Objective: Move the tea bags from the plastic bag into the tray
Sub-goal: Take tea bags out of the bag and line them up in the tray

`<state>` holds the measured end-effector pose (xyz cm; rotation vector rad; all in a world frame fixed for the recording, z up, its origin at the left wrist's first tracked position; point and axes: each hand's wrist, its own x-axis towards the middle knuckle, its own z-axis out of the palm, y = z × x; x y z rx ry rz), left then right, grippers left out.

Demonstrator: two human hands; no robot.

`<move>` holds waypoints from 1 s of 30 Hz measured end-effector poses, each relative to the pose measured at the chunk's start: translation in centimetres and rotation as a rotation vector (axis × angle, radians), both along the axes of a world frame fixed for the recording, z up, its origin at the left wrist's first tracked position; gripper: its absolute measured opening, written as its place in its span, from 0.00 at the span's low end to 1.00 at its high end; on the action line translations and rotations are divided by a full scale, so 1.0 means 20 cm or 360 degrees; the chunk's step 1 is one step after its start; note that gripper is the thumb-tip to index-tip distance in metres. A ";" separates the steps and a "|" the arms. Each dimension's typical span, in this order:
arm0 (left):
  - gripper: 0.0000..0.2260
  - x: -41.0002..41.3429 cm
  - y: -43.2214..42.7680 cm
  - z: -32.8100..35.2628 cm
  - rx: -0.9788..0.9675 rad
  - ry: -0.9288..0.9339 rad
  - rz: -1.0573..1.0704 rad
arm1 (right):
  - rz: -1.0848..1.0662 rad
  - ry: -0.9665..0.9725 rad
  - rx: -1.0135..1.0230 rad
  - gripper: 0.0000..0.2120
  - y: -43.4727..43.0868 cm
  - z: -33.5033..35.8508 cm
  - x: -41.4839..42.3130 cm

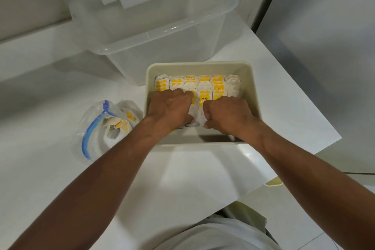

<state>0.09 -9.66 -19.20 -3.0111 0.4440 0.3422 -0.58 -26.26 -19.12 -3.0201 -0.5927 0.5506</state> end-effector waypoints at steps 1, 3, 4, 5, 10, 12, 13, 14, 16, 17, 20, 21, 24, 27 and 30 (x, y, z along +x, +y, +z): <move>0.22 0.00 0.00 0.00 0.0000 0.0006 0.0003 | -0.0006 0.0007 0.0003 0.16 0.00 0.00 0.00; 0.22 0.00 0.01 0.00 -0.0009 0.0013 0.0006 | -0.0018 0.0014 0.0011 0.16 0.01 0.00 0.00; 0.22 -0.01 0.01 0.01 -0.0019 0.0009 -0.0001 | -0.0026 0.0015 0.0018 0.16 0.00 0.00 0.00; 0.22 -0.01 0.02 0.01 -0.0035 -0.0002 -0.0010 | -0.0039 0.0014 0.0032 0.16 0.00 0.00 0.00; 0.18 -0.04 0.04 0.07 -0.0222 -0.0092 0.0005 | -0.0205 0.0006 0.0320 0.13 -0.01 0.01 0.01; 0.17 -0.07 0.07 0.10 -0.0332 -0.0116 0.0042 | -0.0259 0.0039 0.0498 0.12 0.00 0.00 0.00; 0.16 -0.09 0.08 0.12 -0.0402 -0.0118 0.0069 | -0.0277 0.0083 0.0598 0.12 0.00 0.01 -0.01; 0.15 -0.11 0.11 0.14 -0.0484 -0.0108 0.0101 | -0.0297 0.0145 0.0715 0.12 0.01 0.02 -0.02; 0.14 -0.14 0.15 0.18 -0.0657 -0.0084 0.0160 | -0.0321 0.0278 0.0926 0.11 0.04 0.06 -0.04; 0.13 -0.15 0.18 0.19 -0.0741 -0.0060 0.0176 | -0.0320 0.0314 0.0985 0.10 0.05 0.08 -0.05; 0.13 -0.20 0.27 0.21 -0.1077 0.0026 0.0230 | -0.0280 0.0315 0.1071 0.10 0.12 0.12 -0.06; 0.14 -0.21 0.30 0.22 -0.1175 0.0038 0.0257 | -0.0270 0.0304 0.1085 0.10 0.15 0.13 -0.06; 0.13 -0.26 0.38 0.23 -0.1318 0.0024 0.0324 | -0.0248 0.0305 0.1128 0.10 0.22 0.16 -0.07; 0.08 -0.31 0.46 0.25 -0.1401 -0.0063 0.0328 | -0.0210 0.0298 0.1151 0.10 0.29 0.19 -0.09; 0.06 -0.35 0.58 0.26 -0.1350 -0.0146 0.0402 | -0.0151 0.0305 0.1154 0.09 0.38 0.21 -0.10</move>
